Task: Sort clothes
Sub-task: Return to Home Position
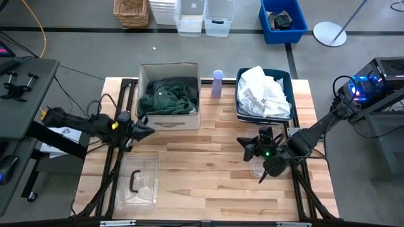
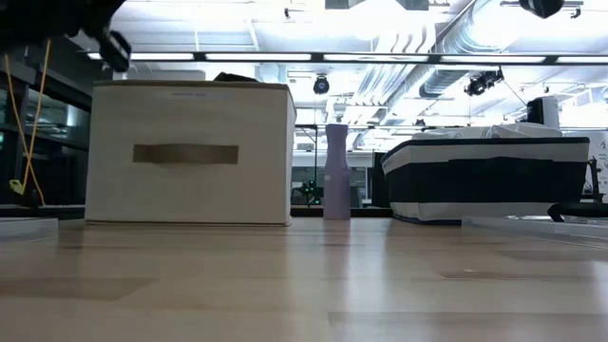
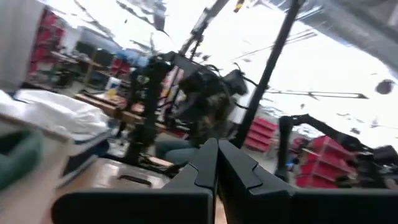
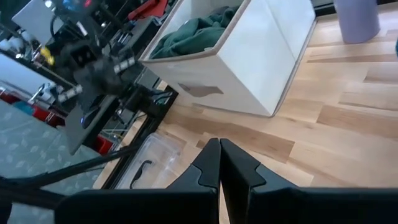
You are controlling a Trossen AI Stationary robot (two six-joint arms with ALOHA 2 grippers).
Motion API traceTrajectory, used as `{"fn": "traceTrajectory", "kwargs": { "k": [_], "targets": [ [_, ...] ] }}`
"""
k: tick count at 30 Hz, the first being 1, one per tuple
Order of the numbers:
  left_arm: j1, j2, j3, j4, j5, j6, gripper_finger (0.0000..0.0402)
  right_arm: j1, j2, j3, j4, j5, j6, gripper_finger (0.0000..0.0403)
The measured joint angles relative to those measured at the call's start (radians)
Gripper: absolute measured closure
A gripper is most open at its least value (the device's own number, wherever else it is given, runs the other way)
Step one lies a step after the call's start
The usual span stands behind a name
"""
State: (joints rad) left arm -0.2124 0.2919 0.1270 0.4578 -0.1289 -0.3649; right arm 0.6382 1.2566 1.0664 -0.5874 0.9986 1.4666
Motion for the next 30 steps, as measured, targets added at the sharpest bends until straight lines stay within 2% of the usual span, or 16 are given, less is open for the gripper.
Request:
{"fn": "traceTrajectory", "kwargs": {
  "k": [3,6,10,17,25,30],
  "targets": [
    [-0.04,-0.012,-0.077,0.052,0.005,0.021,0.0401,-0.021,0.0,0.0,0.0,-0.002,0.0,0.0403],
    [-0.036,-0.019,-0.116,0.007,0.018,0.067,0.0402,-0.045,0.0,0.0,-0.001,-0.021,0.0,0.0403],
    [0.027,-0.017,-0.116,-0.12,0.036,0.104,0.0402,-0.07,0.0,0.0,-0.008,-0.088,-0.001,0.0403],
    [0.097,-0.017,-0.116,-0.187,0.064,0.096,0.0401,-0.072,0.0,0.0,-0.051,-0.166,-0.028,0.0403],
    [0.088,-0.017,-0.116,-0.238,0.091,-0.041,0.0401,-0.027,0.0,0.0,-0.135,-0.139,-0.032,0.0403],
    [0.087,-0.016,-0.116,-0.239,0.091,-0.044,0.0401,-0.002,-0.003,-0.001,-0.188,-0.154,-0.135,0.0403]
  ]
}}
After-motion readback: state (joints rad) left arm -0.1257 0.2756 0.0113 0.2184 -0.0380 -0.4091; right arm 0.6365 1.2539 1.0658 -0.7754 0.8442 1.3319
